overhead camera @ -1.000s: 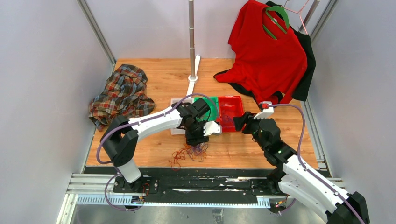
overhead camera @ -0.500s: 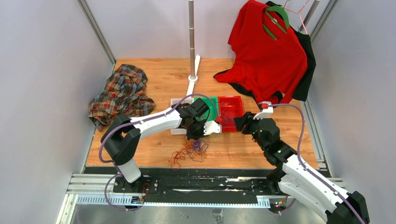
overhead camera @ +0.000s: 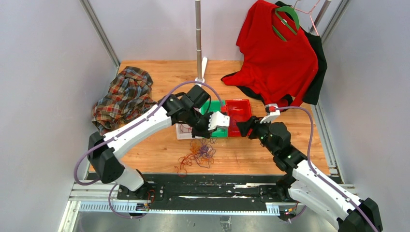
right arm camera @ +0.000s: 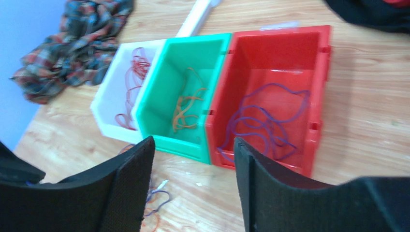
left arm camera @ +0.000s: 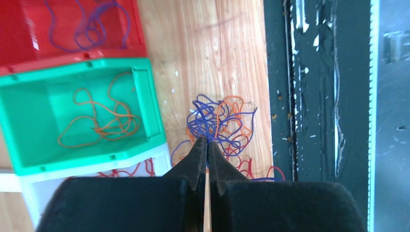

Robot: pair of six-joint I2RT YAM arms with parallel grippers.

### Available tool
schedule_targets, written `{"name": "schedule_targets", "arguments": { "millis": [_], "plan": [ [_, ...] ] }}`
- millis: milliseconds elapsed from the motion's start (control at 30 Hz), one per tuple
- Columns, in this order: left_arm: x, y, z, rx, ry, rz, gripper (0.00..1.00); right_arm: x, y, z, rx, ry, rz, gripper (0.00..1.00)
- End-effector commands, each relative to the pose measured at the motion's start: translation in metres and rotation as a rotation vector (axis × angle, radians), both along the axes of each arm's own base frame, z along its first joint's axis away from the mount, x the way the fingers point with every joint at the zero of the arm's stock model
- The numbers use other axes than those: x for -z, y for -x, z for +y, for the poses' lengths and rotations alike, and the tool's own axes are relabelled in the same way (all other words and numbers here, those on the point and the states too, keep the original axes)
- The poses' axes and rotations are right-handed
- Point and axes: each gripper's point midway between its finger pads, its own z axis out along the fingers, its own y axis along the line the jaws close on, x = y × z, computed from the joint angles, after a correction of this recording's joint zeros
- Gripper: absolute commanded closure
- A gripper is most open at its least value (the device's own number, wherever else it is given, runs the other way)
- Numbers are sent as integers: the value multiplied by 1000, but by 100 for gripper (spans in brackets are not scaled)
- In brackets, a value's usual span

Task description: Untangle the cables

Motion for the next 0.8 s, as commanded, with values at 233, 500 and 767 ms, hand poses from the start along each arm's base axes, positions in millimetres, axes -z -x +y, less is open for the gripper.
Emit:
{"name": "schedule_targets", "arguments": {
  "millis": [233, 500, 767],
  "plan": [
    [-152, 5, -2, 42, 275, -187, 100, -113, 39, 71, -409, -181, -300, 29],
    [-197, 10, -5, 21, 372, -217, 100, -153, 53, 93, -502, -265, -378, 28],
    [-212, 13, 4, 13, 399, -263, 100, -157, 62, 109, -552, -262, -370, 28]
  ]
}}
